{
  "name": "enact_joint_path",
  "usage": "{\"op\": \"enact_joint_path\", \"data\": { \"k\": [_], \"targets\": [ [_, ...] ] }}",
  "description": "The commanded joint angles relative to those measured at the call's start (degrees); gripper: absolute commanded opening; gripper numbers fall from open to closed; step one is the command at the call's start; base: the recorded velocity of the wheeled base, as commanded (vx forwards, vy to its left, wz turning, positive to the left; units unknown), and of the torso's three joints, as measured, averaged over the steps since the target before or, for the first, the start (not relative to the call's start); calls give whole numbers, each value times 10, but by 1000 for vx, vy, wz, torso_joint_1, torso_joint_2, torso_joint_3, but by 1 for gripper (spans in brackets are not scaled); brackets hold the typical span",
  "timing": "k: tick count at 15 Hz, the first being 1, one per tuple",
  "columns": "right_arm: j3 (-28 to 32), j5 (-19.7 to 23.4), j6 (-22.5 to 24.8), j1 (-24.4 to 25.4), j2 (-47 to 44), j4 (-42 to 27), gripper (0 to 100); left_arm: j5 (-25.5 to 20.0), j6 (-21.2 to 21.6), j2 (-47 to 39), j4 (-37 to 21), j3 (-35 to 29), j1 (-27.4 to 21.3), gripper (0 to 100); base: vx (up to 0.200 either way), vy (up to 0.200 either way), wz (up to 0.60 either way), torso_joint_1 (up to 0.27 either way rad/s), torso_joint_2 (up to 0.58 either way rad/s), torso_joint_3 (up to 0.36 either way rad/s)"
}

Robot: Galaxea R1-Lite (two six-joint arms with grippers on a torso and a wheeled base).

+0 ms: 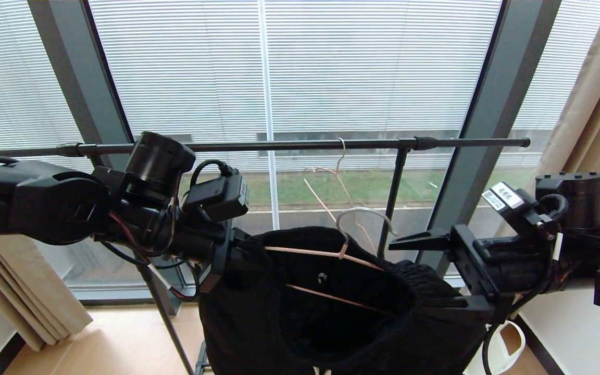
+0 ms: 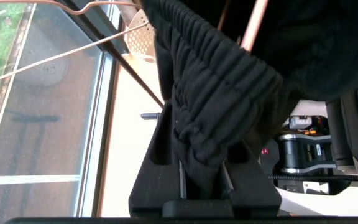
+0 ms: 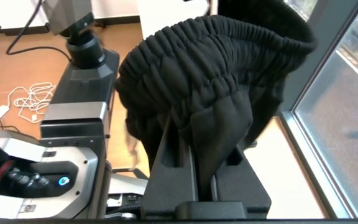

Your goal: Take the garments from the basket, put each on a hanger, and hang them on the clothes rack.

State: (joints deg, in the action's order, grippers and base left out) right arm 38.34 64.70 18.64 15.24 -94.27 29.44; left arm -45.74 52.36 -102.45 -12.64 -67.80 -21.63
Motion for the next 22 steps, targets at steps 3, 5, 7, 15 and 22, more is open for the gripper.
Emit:
{"op": "enact_joint_path", "data": {
  "k": [3,5,7,15,22],
  "targets": [
    [-8,1,20,-56,15,-2,100,1,-23,16,1,0,29,0,0,0,0,0,0,0],
    [-15,0,21,-58,17,-1,100,7,-49,21,1,0,34,0,0,0,0,0,0,0],
    [-20,-2,22,-58,18,-1,100,11,-58,21,1,0,43,0,0,0,0,0,0,0],
    [-16,-3,21,-108,-5,43,100,12,-152,30,2,1,69,0,0,0,0,0,0,0],
    [-12,-38,21,-126,-79,106,100,7,-249,80,3,2,85,0,0,0,0,0,0,0]
  ]
}}
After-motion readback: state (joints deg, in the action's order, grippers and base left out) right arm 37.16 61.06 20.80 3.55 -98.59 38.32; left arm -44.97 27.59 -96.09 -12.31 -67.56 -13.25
